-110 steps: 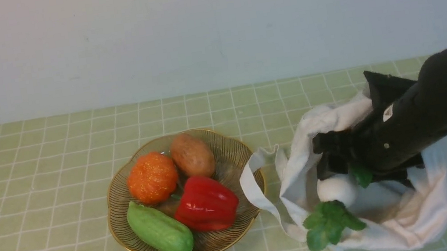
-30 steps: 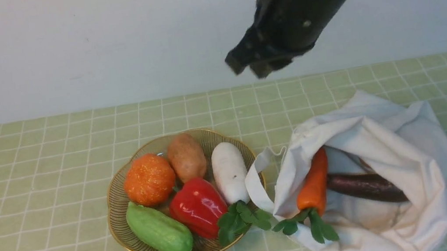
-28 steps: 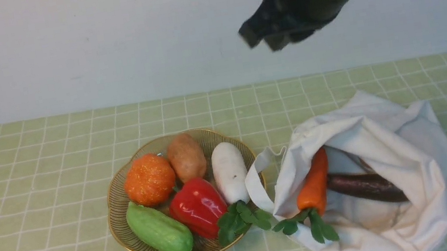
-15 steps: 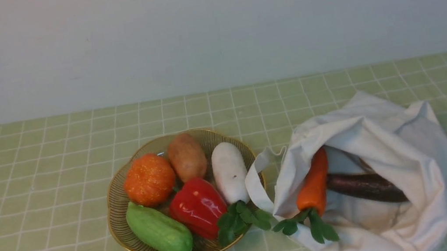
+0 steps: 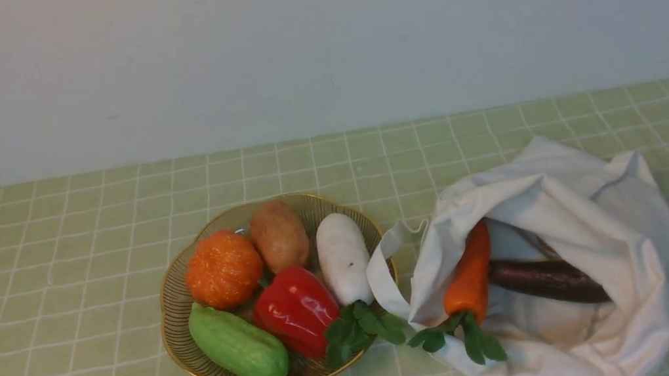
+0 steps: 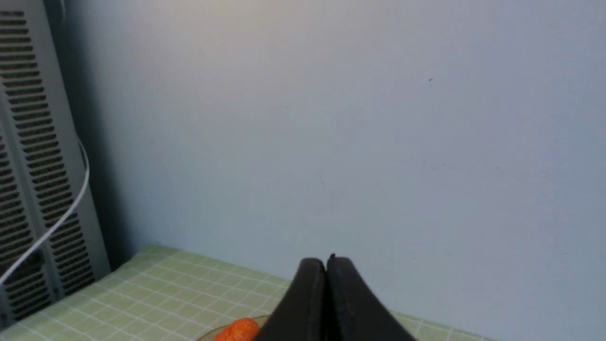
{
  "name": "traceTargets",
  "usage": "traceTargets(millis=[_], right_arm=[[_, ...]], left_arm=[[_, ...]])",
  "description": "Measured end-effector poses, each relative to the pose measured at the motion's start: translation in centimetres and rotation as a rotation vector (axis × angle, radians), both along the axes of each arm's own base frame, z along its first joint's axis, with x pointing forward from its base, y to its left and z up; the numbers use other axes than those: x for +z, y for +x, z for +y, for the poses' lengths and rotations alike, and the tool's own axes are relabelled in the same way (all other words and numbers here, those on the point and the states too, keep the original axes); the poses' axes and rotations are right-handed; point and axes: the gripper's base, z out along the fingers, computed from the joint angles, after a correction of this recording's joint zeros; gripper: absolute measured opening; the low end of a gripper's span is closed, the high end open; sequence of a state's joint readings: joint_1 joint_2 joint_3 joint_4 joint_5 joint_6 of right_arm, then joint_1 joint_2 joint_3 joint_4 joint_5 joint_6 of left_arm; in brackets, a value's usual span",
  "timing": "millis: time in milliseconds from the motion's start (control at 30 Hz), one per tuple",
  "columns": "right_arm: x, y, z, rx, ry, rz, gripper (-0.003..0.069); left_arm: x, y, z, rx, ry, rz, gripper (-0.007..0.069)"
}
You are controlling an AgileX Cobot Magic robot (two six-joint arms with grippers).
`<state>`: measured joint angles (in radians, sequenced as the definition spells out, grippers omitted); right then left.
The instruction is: Take vegetables from bag on green coffee tablecloth place on plate.
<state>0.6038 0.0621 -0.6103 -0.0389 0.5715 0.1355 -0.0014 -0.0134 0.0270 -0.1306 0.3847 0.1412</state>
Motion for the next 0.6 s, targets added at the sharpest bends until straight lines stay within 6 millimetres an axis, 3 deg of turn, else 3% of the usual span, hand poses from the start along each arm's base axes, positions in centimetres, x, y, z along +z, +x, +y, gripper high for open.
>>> traceTargets(millis=[300, 600], right_arm=[[-0.7, -1.3, -0.8, 0.013, 0.047, -0.038, -0.0015], [-2.7, 0.2, 0.2, 0.006, 0.024, -0.036, -0.0015]], left_arm=[[0.0, 0.0, 0.0, 0.0, 0.0, 0.0, -0.0005], [0.0, 0.0, 0.0, 0.0, 0.0, 0.0, -0.0005]])
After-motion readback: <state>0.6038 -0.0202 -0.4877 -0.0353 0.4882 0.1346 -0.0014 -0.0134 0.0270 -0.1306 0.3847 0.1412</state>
